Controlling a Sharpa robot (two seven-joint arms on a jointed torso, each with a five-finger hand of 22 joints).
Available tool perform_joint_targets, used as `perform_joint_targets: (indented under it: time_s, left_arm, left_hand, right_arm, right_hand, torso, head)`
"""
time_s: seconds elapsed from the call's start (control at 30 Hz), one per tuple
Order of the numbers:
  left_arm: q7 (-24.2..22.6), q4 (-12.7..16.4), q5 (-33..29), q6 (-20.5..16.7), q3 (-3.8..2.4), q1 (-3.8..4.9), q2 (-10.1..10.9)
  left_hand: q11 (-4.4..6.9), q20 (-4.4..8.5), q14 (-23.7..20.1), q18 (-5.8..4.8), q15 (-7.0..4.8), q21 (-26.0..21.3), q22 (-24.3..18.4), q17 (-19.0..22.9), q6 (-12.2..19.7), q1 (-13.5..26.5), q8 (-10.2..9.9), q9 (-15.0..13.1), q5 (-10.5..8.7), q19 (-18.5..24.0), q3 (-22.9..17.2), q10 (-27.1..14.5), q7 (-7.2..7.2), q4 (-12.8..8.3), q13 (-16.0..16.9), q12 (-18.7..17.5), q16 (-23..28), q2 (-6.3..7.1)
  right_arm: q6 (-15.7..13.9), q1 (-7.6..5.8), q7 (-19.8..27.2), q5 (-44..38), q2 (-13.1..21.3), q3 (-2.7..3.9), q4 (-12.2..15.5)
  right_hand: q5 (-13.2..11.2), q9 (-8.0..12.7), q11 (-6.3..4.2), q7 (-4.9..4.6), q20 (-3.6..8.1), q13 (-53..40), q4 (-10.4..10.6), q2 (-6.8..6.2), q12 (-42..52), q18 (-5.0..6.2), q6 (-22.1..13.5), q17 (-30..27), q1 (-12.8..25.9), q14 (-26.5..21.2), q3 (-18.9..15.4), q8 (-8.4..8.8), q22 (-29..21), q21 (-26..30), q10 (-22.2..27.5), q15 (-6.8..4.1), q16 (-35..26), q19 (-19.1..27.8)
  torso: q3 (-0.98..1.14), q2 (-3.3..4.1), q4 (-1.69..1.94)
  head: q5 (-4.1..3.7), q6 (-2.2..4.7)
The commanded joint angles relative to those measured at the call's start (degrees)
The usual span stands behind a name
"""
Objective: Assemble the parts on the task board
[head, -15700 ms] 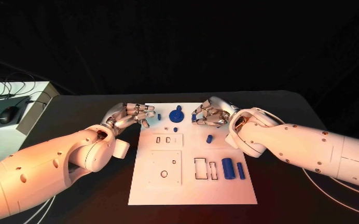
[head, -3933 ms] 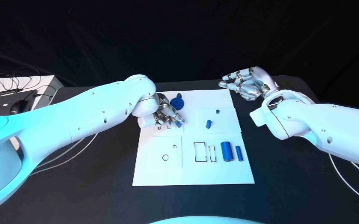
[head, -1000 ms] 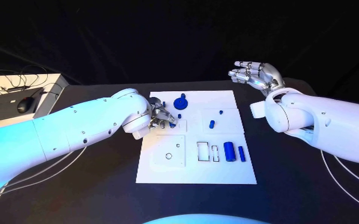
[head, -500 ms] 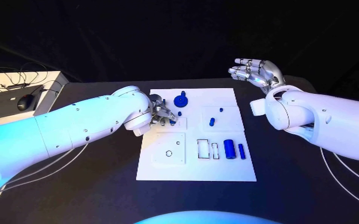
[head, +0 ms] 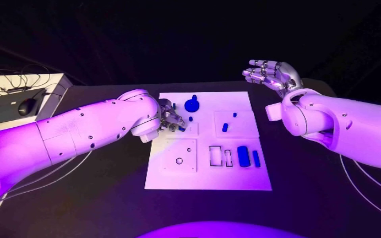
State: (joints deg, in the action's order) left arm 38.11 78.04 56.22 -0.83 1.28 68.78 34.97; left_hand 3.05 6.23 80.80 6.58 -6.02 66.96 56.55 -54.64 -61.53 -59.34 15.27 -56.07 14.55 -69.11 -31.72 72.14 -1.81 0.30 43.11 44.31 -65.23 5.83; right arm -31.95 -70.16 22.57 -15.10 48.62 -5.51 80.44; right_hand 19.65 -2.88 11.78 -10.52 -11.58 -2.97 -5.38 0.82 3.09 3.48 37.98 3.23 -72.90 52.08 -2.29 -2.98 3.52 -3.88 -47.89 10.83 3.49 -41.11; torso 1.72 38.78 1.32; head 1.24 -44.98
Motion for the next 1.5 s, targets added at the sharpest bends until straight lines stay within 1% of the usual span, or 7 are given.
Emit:
perform_joint_targets:
  time_s: [0.03,0.43,0.67,0.77,0.97,1.33,1.5]
  left_arm:
    - [0.07,0.03,1.14,1.74,0.02,-0.04,-0.12]
    - [0.13,-0.18,1.87,2.29,0.02,-0.04,-0.05]
    - [0.03,-0.18,2.69,2.6,0.02,-0.04,-0.1]
    - [-0.03,-0.25,2.82,2.58,0.02,-0.04,-0.19]
    - [-0.11,-0.41,2.68,2.56,0.02,-0.03,-0.4]
    - [-0.35,-0.95,1.76,2.21,0.07,-0.03,-1.06]
    - [-0.47,-1.02,1.5,2.09,0.07,-0.03,-1.34]
  left_hand:
    - [0.91,0.12,-0.02,-0.7,-0.45,0.21,0.09,-0.08,-1.78,-0.72,-0.03,0.05,0.26,-0.32,-9.46,1.48,1.23,-9.06,0.05,-0.34,-0.38,-0.14]
    - [0.91,0.11,-0.02,-0.72,-0.45,0.19,0.25,-0.13,-1.87,-0.97,-0.09,0.04,0.26,-0.35,-9.43,1.46,1.23,-8.89,0.13,-0.37,-0.43,0.0]
    - [0.92,0.08,-0.03,-0.74,-0.44,0.15,0.58,-0.12,-2.05,-1.52,-0.27,0.11,0.36,-0.43,-9.34,1.46,1.24,-8.43,0.24,-0.45,-0.45,0.5]
    - [0.93,0.07,-0.01,-0.73,-0.44,0.11,0.59,-0.16,-2.13,-1.6,-0.29,0.13,0.39,-0.42,-9.33,1.54,1.27,-8.34,0.26,-0.44,-0.49,0.56]
    - [0.93,0.04,0.0,-0.75,-0.43,0.08,0.68,-0.17,-2.23,-1.63,-0.4,0.22,0.38,-0.46,-9.15,1.6,1.29,-8.2,0.32,-0.42,-0.52,0.63]
    - [1.26,0.15,0.13,-1.12,-0.55,-0.05,1.3,-0.61,-3.75,-1.98,-0.8,0.81,0.09,-0.77,-5.18,2.39,2.04,-7.55,0.37,-0.53,-1.02,-0.24]
    - [1.45,0.3,0.14,-1.36,-0.65,-0.02,1.66,-0.59,-4.58,-1.96,-0.8,0.26,0.02,-0.97,-4.16,2.71,2.4,-7.31,0.25,-0.67,-1.1,-0.65]
  right_arm:
    - [0.85,0.01,0.86,0.1,-0.02,0.02,0.09]
    - [1.04,0.01,0.79,0.12,0.0,0.02,0.08]
    - [1.03,0.01,0.89,0.15,0.01,0.01,0.11]
    - [1.03,0.01,0.89,0.15,0.01,0.01,0.11]
    - [1.09,0.01,0.86,0.16,-0.01,0.0,0.12]
    - [1.09,0.01,0.79,0.16,0.08,-0.01,0.22]
    - [1.11,0.01,0.77,0.16,0.11,-0.01,0.29]
  right_hand:
    - [0.23,0.04,0.03,-3.68,0.05,0.06,0.25,0.15,-0.19,-0.82,-0.19,-0.06,0.58,-0.34,-0.11,0.26,-0.07,0.27,0.47,-0.06,-0.35,0.21]
    - [0.21,0.05,0.04,-3.72,0.05,0.06,0.48,0.11,-0.17,-0.83,-0.26,-0.05,0.56,-0.35,-0.24,0.27,-0.08,0.28,0.48,-0.05,-0.35,0.28]
    - [0.29,0.04,0.04,-3.78,0.05,0.05,0.66,0.11,-0.17,-0.82,-0.1,-0.05,0.61,-0.2,-0.28,0.25,-0.08,0.27,0.28,-0.06,-0.34,0.24]
    - [0.38,0.05,0.06,-3.79,0.05,0.06,0.7,0.1,-0.18,-0.83,-0.22,-0.07,0.62,-0.57,-0.28,0.27,-0.08,0.28,0.46,-0.03,-0.36,0.27]
    - [0.43,0.06,0.09,-3.82,0.02,0.06,0.78,0.06,-0.19,-0.83,-0.35,-0.07,0.67,-0.76,-0.3,0.28,-0.09,0.3,0.63,-0.01,-0.37,0.44]
    - [0.43,0.06,0.13,-3.86,-0.04,0.08,0.84,-0.06,-0.2,-0.81,-0.53,-0.1,0.63,-1.43,-0.29,0.28,-0.1,0.31,0.94,0.07,-0.4,0.64]
    - [0.44,0.06,0.14,-3.86,-0.05,0.08,0.84,-0.07,-0.2,-0.81,-0.54,-0.1,0.62,-1.54,-0.28,0.28,-0.1,0.31,0.98,0.08,-0.4,0.65]
  torso:
    - [0.03,0.0,-0.01]
    - [0.03,0.03,-0.03]
    - [0.01,0.02,-0.02]
    - [0.04,0.03,0.01]
    - [0.09,0.0,-0.05]
    - [0.08,0.05,-0.05]
    - [0.12,0.07,-0.04]
  head:
    - [0.08,-0.07]
    - [0.16,-0.18]
    - [0.1,-0.09]
    - [0.16,0.04]
    - [0.21,-0.09]
    - [0.11,-0.08]
    - [0.1,-0.24]
